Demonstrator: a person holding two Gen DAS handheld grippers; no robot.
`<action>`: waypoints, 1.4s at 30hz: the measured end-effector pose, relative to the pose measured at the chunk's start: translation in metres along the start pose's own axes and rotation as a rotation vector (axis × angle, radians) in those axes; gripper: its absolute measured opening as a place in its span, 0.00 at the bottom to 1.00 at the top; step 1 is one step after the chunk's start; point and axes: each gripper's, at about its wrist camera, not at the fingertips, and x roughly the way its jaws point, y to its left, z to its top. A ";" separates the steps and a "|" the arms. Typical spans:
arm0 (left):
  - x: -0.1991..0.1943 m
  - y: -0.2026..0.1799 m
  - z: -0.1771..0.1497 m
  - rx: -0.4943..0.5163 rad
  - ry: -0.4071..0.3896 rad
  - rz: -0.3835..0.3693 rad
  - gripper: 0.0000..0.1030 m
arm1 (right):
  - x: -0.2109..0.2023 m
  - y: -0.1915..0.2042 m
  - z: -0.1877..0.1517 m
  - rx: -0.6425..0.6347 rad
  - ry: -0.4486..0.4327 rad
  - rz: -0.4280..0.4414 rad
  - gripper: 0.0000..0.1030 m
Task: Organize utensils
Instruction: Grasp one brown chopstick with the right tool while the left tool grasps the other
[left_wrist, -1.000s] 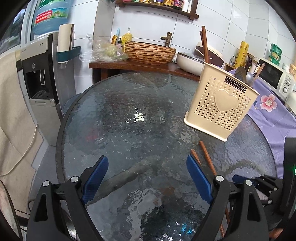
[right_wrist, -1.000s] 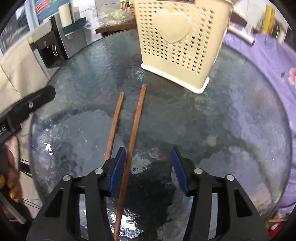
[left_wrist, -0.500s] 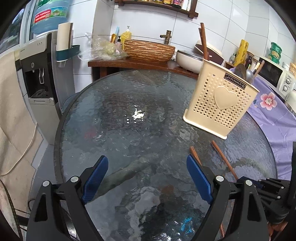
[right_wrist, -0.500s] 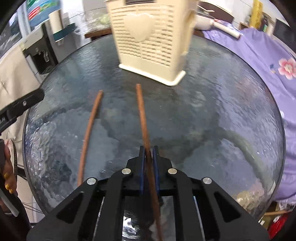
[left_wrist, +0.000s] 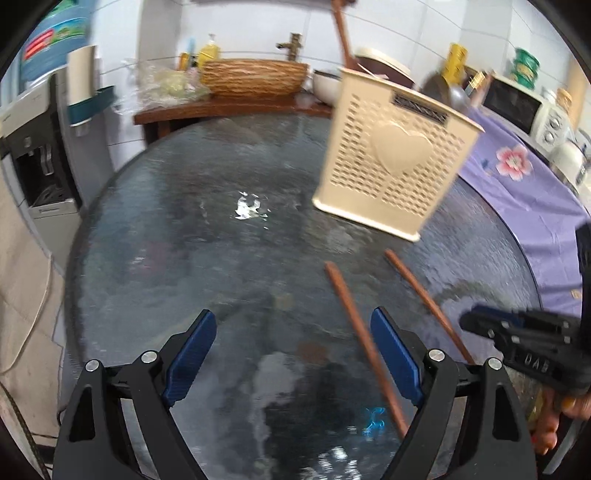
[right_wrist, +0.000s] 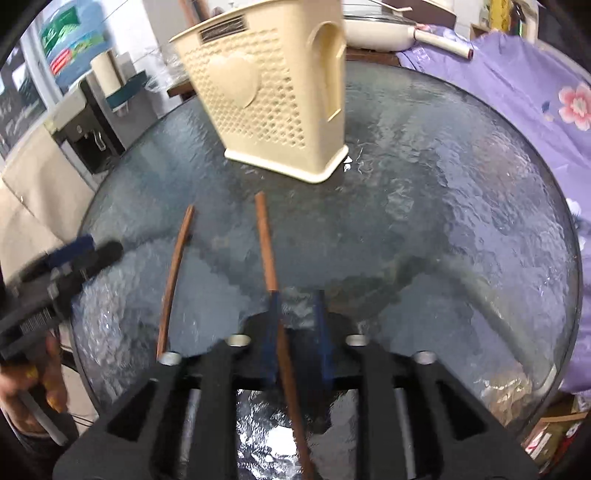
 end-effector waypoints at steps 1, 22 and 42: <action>0.004 -0.008 0.000 0.019 0.017 -0.006 0.74 | -0.002 -0.002 0.002 -0.001 -0.010 -0.010 0.39; 0.056 -0.039 0.023 0.020 0.141 0.023 0.19 | 0.020 0.005 0.027 -0.085 0.012 -0.014 0.39; 0.062 -0.022 0.034 0.024 0.165 -0.009 0.09 | 0.063 0.059 0.045 -0.278 0.062 -0.053 0.29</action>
